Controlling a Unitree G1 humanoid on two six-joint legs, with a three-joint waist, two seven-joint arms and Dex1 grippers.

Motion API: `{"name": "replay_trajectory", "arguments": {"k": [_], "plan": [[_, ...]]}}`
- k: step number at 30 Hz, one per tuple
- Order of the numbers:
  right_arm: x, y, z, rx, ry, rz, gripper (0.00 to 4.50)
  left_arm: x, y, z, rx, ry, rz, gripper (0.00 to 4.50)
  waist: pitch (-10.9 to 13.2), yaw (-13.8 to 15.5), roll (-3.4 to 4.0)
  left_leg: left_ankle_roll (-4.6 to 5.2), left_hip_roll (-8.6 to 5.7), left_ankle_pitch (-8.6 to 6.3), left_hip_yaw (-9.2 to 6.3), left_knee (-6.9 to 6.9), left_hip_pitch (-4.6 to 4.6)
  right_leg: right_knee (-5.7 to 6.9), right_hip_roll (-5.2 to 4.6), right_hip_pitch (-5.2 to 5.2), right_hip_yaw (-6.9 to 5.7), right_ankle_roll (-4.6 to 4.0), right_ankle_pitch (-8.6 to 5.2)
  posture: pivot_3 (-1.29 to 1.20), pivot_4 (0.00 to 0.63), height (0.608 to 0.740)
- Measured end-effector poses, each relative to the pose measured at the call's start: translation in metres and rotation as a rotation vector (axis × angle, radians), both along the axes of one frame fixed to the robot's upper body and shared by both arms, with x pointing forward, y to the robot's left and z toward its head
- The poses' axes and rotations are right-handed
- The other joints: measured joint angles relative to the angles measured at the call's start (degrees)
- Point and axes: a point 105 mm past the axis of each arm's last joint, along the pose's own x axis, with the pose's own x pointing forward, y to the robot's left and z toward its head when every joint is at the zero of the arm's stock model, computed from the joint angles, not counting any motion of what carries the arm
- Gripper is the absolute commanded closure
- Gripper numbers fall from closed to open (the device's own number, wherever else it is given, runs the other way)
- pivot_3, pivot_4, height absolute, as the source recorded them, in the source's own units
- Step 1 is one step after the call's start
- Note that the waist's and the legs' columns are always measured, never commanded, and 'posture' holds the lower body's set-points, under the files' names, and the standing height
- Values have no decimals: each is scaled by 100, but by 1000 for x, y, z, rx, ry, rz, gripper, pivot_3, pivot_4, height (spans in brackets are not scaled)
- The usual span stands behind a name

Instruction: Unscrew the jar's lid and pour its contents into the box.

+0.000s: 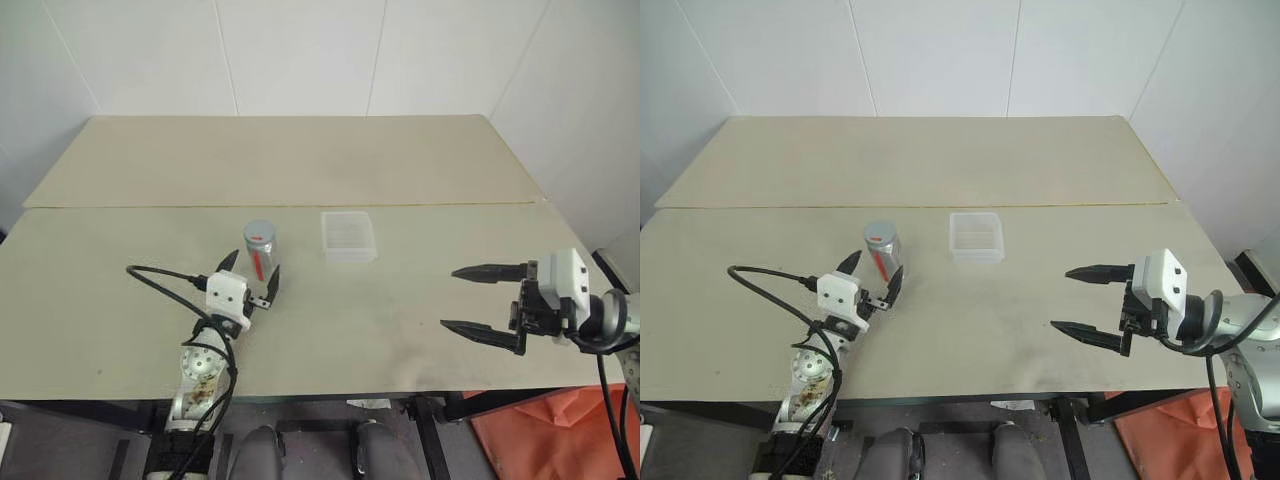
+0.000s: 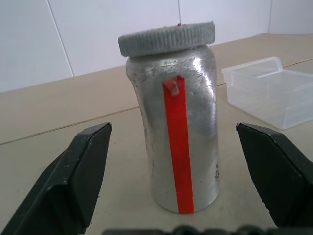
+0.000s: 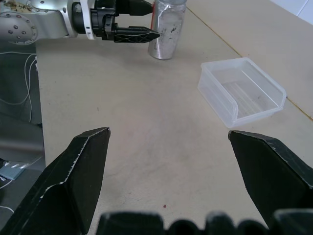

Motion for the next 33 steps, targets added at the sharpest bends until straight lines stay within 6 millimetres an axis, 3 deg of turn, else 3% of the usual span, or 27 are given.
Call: {"name": "replay_trajectory", "arguments": {"k": [11, 18, 21, 27, 33], "plan": [[-1, -2, -2, 3, 10, -7, 0, 15, -9, 3, -82, 3, 15, 53, 0, -3, 0, 0, -1, 0, -3, -1, -2, -4, 0, 2, -1, 2, 1, 0, 150, 740], [-1, -2, -2, 3, 8, -12, 0, 20, -9, -5, -96, 57, 29, 53, 0, -3, 0, 0, -5, 0, -7, -1, -1, -4, 0, 3, -2, 4, 1, 0, 150, 740], [0, -2, -2, 4, 6, -18, 0, 24, -10, -5, -103, 65, 32, 577, 0, 0, -1, 0, -6, 0, -8, 0, -2, -5, 0, 3, -2, 4, 2, 0, 150, 740], [0, -2, -2, 5, 4, -26, 0, 32, -16, -1, -113, 82, 3, 2348, 0, -5, -1, 0, -7, 0, -9, -1, -2, -7, -1, 4, -2, 5, 1, 0, 150, 740], [2, -1, 0, 8, -7, -37, 0, 33, -16, -1, -109, 86, 0, 2399, 0, -12, -1, 0, -7, 0, -11, -1, 2, -6, -1, 8, -2, 5, 2, 0, 150, 740]]}}
